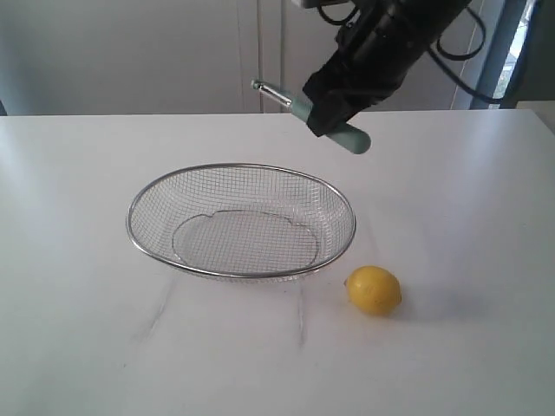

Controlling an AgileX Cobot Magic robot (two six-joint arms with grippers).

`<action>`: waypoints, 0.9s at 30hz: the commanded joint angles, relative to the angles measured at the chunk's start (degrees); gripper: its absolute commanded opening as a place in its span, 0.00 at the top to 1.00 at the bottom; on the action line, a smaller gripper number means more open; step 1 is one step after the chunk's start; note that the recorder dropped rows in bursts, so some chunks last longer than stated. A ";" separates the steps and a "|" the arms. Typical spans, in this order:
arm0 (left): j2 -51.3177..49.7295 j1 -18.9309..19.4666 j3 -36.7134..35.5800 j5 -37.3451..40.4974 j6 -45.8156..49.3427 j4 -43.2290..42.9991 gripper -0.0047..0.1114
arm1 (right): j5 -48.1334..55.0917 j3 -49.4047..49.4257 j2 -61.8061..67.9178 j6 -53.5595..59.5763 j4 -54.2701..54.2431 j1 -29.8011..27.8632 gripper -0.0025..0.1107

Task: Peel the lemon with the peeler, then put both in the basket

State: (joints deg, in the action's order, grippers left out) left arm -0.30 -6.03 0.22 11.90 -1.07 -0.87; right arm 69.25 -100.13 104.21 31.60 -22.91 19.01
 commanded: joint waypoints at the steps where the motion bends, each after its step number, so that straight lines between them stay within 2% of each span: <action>1: 0.30 -0.44 -0.22 0.18 -0.01 0.12 0.96 | 0.72 8.17 -8.28 -1.41 4.74 -0.05 0.98; 4: 0.30 -0.49 -0.22 0.18 -0.01 0.12 0.96 | -0.07 16.06 -14.43 -1.51 5.17 -0.16 0.98; 13: 0.30 -4.52 -0.22 0.18 -0.01 0.12 0.96 | -8.23 38.75 -36.82 -5.87 5.15 -0.16 0.98; 21: 0.30 -4.75 -0.22 0.18 -0.01 0.12 0.96 | -13.43 51.51 -52.97 -7.59 5.15 -0.16 0.98; 27: 0.30 -4.74 -0.22 0.07 -0.01 0.12 0.96 | -14.79 57.52 -57.89 -8.87 6.01 -0.16 0.98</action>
State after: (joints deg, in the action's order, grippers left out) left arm -0.30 -10.51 0.22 11.90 -1.07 -0.87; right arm 56.32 -44.73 47.82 24.21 -17.74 19.01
